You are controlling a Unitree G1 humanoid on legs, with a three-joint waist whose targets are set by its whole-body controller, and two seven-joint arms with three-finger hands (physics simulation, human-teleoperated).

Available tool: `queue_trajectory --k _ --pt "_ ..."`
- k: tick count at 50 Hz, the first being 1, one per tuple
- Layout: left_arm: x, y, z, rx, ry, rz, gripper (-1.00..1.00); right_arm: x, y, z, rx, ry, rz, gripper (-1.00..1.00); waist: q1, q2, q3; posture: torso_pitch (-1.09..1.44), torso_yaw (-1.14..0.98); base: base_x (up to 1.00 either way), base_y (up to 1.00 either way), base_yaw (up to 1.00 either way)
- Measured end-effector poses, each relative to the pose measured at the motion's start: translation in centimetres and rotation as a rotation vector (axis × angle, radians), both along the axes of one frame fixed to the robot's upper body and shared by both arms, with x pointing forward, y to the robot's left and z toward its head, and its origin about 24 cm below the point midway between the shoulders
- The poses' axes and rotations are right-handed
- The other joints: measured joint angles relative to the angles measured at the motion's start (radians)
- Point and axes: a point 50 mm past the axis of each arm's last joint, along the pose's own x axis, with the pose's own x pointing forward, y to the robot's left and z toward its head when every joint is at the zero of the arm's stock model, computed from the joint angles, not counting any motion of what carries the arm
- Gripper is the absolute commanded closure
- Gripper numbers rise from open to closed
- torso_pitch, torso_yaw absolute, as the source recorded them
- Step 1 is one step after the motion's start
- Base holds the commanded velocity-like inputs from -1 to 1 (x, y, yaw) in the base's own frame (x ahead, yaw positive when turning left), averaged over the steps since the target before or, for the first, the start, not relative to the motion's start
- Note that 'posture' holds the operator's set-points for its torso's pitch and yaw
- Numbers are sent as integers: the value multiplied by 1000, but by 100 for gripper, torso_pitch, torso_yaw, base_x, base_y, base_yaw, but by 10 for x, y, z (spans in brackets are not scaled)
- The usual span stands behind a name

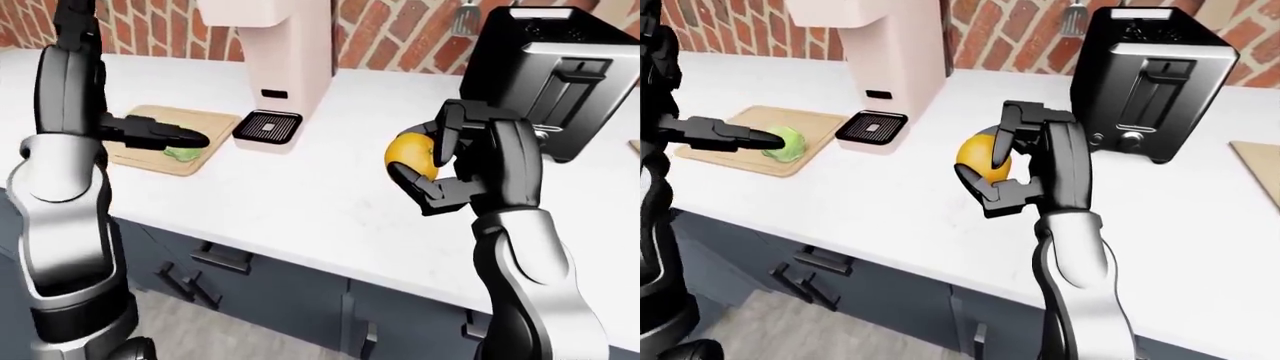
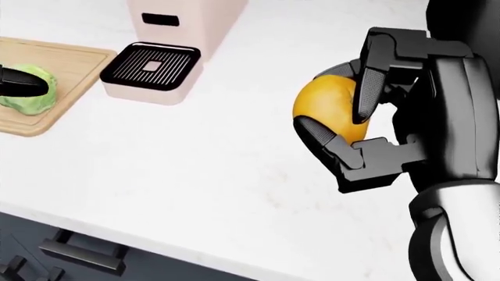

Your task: Place the brussel sprout and the tangerine on separate cutting boards.

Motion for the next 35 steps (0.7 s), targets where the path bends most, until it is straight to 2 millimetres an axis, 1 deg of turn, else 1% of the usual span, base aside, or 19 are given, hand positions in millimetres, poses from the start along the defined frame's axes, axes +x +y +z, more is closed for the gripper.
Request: queue_trajectory --k 5,9,10,11,12,13,14,15,17,20,21,23,24,25,27,28,29,32,35 --pt "-27 -15 0 -41 -10 -76 -100 1 -1 -1 -5 2 -11 100 10 0 -3 0 37 0 0 0" --pt "-39 -32 -7 -62 3 -162 -100 0 -2 -1 -5 6 -18 100 9 -3 -4 0 37 0 -14 0" --pt "-41 -35 -10 -66 12 -175 -100 0 -1 -1 -6 10 -17 100 3 -1 1 0 37 0 -50 0" --pt "-42 -36 -13 -73 22 -183 -100 0 -1 0 -6 10 -14 100 -3 9 4 0 37 -3 -53 0" --pt "-42 -37 -17 -87 35 -189 -100 -1 0 0 -7 10 -10 100 -9 22 -1 0 37 -3 -52 0" --pt "-42 -37 -22 -96 52 -191 -100 -2 1 0 -12 9 -6 100 -13 31 -13 0 37 -3 -52 0" --pt "-41 -39 -26 -104 67 -196 -100 -3 1 2 -14 5 -5 100 -16 33 -24 0 37 -3 -52 0" --pt "-41 -40 -29 -109 77 -203 -100 -4 1 4 -17 -4 -7 100 -20 31 -30 0 37 -3 -53 0" --pt "-43 -45 -34 -118 77 -224 -100 -8 1 10 -15 -35 -10 100 -25 16 -27 0 37 -4 -52 0" --pt "-44 -47 -37 -120 76 -237 -100 -12 3 13 -16 -58 -2 100 -34 -19 -5 0 37 -7 -51 0" --pt "-44 -46 -38 -121 77 -236 -100 -12 3 13 -18 -57 1 100 -37 -36 1 0 37 -12 -48 0" --pt "-44 -46 -39 -121 77 -239 -100 -11 3 11 -23 -47 -1 100 -54 -83 5 0 37 -14 -42 0" --pt "-43 -49 -43 -127 91 -254 -100 -10 0 8 -26 -28 -16 100 -69 -76 -2 0 37 -15 -23 0" --pt "-42 -51 -47 -129 110 -268 -100 -8 -2 5 -24 -6 -31 100 -83 -76 0 0 37 -15 -10 0" --pt "-42 -53 -49 -130 127 -285 -100 -7 -5 4 -23 8 -51 100 -107 -87 14 0 37 -4 -1 0" --pt "-42 -52 -48 -130 124 -285 -100 -8 -5 5 -24 -1 -53 100 -105 -80 22 0 37 0 0 0" --pt "-43 -52 -47 -129 118 -284 -100 -9 -5 7 -24 -17 -53 100 -99 -68 25 0 37 0 0 0" --pt "-46 -51 -39 -116 81 -276 -100 -12 -3 11 -29 -50 -48 100 -81 -35 25 0 37 0 0 0" --pt "-49 -53 -36 -105 53 -282 -100 -12 -4 11 -28 -51 -50 100 -68 -18 24 0 37 0 0 0"
